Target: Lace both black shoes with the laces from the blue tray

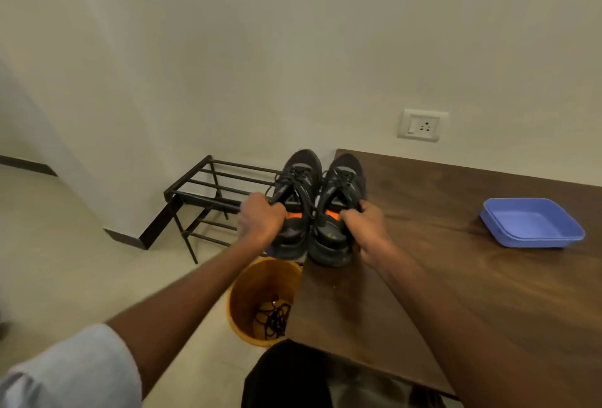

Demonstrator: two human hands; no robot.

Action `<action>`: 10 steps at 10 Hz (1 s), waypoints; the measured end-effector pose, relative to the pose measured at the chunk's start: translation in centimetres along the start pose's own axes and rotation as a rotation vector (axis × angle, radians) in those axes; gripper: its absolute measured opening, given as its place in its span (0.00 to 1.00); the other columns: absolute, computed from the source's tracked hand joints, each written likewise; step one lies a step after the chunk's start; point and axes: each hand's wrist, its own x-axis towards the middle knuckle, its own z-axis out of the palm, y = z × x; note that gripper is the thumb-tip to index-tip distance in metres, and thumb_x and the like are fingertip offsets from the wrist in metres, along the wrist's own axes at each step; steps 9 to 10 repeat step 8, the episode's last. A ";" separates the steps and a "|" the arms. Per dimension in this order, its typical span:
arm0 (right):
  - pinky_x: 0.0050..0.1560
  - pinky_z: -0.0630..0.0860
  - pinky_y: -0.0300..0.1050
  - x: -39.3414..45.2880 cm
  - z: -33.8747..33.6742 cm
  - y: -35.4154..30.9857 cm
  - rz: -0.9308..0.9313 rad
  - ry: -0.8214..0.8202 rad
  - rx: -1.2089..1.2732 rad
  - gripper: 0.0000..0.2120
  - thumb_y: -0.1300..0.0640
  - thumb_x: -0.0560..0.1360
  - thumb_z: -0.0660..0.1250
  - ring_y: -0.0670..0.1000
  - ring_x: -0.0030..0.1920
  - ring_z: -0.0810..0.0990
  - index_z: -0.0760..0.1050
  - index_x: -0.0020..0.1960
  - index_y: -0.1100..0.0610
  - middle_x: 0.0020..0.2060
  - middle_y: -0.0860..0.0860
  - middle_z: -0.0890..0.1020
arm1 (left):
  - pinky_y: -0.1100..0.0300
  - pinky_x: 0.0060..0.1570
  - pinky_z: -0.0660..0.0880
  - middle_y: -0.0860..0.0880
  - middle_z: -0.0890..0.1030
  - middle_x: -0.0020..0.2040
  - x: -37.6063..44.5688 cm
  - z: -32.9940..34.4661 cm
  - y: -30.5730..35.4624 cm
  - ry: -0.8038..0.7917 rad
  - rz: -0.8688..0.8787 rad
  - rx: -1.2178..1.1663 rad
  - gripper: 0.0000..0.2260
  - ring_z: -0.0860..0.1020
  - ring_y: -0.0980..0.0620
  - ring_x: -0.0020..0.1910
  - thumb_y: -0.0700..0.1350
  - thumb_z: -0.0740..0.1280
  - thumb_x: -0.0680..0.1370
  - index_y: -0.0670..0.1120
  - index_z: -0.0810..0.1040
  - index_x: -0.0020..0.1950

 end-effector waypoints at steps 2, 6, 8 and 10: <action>0.45 0.84 0.51 7.1 9.1 -2.1 0.063 -0.112 -0.054 0.15 0.56 0.67 0.70 0.56 0.47 0.84 0.79 0.54 0.53 0.46 0.54 0.85 | 0.52 0.40 0.82 0.46 0.84 0.41 11.4 -2.4 -2.4 -0.004 -0.038 0.040 0.06 0.83 0.47 0.42 0.45 0.70 0.78 0.44 0.82 0.44; 0.47 0.79 0.48 18.6 16.4 2.3 0.134 -0.068 -0.201 0.13 0.59 0.76 0.66 0.59 0.49 0.82 0.78 0.58 0.61 0.50 0.57 0.83 | 0.46 0.49 0.84 0.42 0.84 0.45 23.8 5.4 -8.1 -0.051 -0.083 0.049 0.08 0.84 0.41 0.45 0.46 0.70 0.76 0.41 0.81 0.49; 0.51 0.81 0.50 19.0 16.5 3.0 0.105 -0.052 -0.305 0.17 0.56 0.78 0.66 0.58 0.51 0.81 0.76 0.65 0.60 0.55 0.58 0.82 | 0.45 0.50 0.85 0.42 0.85 0.46 23.7 6.4 -9.2 -0.097 -0.139 -0.055 0.09 0.84 0.43 0.46 0.47 0.69 0.79 0.42 0.83 0.48; 0.51 0.81 0.50 19.0 16.5 3.0 0.105 -0.052 -0.305 0.17 0.56 0.78 0.66 0.58 0.51 0.81 0.76 0.65 0.60 0.55 0.58 0.82 | 0.45 0.50 0.85 0.42 0.85 0.46 23.7 6.4 -9.2 -0.097 -0.139 -0.055 0.09 0.84 0.43 0.46 0.47 0.69 0.79 0.42 0.83 0.48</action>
